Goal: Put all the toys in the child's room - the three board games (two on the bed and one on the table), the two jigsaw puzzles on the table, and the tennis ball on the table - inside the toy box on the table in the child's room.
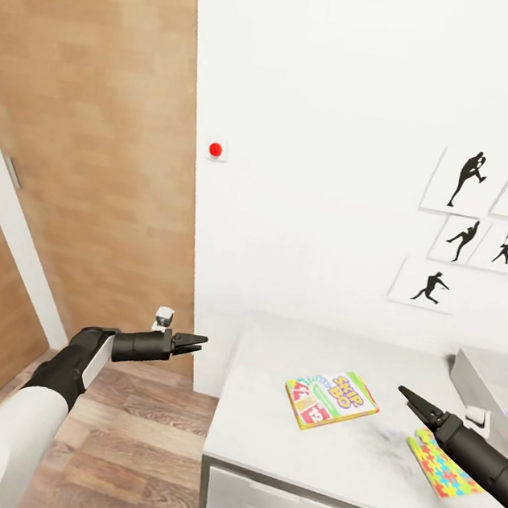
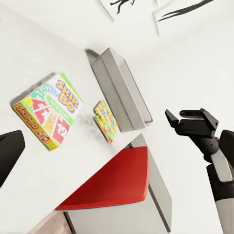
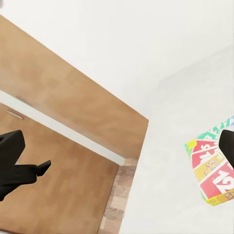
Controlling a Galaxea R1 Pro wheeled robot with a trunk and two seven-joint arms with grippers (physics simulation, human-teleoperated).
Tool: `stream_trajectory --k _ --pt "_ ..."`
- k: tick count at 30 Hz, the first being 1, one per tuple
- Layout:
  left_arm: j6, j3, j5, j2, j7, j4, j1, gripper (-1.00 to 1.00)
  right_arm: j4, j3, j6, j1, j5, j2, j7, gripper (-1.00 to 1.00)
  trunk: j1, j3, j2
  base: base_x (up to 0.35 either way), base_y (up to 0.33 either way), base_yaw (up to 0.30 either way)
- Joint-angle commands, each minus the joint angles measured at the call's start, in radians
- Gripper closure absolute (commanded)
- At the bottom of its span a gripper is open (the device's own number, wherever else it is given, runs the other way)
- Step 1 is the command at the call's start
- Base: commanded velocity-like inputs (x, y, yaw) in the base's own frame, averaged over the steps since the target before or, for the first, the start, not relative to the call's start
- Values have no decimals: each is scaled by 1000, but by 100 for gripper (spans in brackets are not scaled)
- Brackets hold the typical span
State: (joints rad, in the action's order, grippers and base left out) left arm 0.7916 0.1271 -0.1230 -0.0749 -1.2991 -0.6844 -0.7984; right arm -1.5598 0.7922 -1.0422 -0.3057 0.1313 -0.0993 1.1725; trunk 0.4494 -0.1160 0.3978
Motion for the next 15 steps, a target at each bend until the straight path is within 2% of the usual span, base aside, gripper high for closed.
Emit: stream_trajectory --k 1,11,15 --pt "9 0 -3 0 -2 0 -1 -100 0 1 -5 -1 -2 0 2 -100 1 -2 2 3 102 0" --pt "9 -1 -3 0 -1 0 -1 -100 0 -6 -5 -1 -21 1 -19 -100 1 -2 2 1 30 0" --pt "9 -1 -3 1 0 0 -1 -100 1 -7 -5 0 -22 1 -88 -100 1 -2 2 0 2 0"
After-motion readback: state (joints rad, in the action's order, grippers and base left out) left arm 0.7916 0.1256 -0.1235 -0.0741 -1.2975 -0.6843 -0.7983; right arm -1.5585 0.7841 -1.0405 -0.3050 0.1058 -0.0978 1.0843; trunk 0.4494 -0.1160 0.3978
